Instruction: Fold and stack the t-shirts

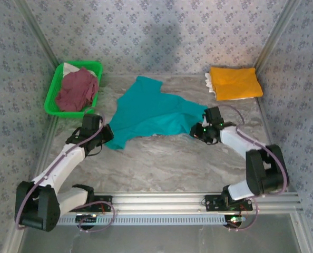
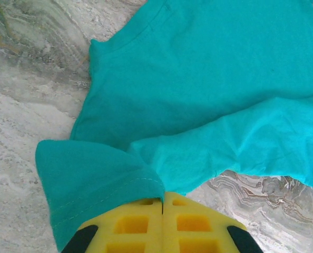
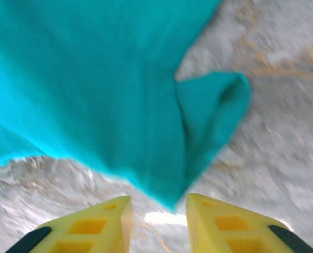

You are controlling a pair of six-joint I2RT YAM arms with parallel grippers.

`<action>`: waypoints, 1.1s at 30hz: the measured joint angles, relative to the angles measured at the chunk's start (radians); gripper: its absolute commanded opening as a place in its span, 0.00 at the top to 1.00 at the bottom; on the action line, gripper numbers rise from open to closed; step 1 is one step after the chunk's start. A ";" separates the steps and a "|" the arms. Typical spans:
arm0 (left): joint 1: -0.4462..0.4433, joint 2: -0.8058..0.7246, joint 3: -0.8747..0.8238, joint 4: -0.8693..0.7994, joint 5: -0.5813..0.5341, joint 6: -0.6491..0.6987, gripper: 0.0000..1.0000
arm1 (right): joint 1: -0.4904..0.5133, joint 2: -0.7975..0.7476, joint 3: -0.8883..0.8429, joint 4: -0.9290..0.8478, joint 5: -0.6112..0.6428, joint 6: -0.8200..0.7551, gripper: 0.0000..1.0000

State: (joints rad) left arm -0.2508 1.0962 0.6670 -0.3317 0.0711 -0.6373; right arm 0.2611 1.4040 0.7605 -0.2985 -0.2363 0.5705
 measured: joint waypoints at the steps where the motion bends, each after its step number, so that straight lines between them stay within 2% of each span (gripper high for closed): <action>1: 0.000 -0.001 0.000 -0.003 -0.003 0.000 1.00 | -0.002 -0.042 -0.031 0.003 0.006 0.001 0.51; 5: 0.001 -0.001 0.000 -0.008 -0.010 0.001 1.00 | -0.017 -0.112 -0.109 0.045 0.016 -0.014 0.55; 11: 0.003 0.000 0.000 -0.008 -0.012 0.011 1.00 | -0.003 0.012 -0.116 0.168 0.001 -0.069 0.62; 17: 0.009 0.000 -0.008 0.000 -0.012 0.011 1.00 | 0.034 0.096 -0.098 0.262 -0.016 -0.101 0.84; 20: 0.014 0.000 -0.019 0.010 -0.011 0.010 1.00 | 0.031 0.125 -0.078 0.286 -0.018 -0.114 1.00; 26: 0.042 -0.040 -0.020 -0.004 -0.012 0.006 1.00 | 0.011 0.100 -0.030 0.230 -0.035 -0.118 1.00; 33: 0.063 -0.109 0.068 -0.106 0.006 0.003 1.00 | -0.047 -0.082 0.079 -0.025 -0.126 -0.088 1.00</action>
State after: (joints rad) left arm -0.1875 0.9867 0.7345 -0.4374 0.0776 -0.6338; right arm 0.2142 1.3224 0.8391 -0.3237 -0.3618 0.4828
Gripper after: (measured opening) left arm 0.041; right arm 0.056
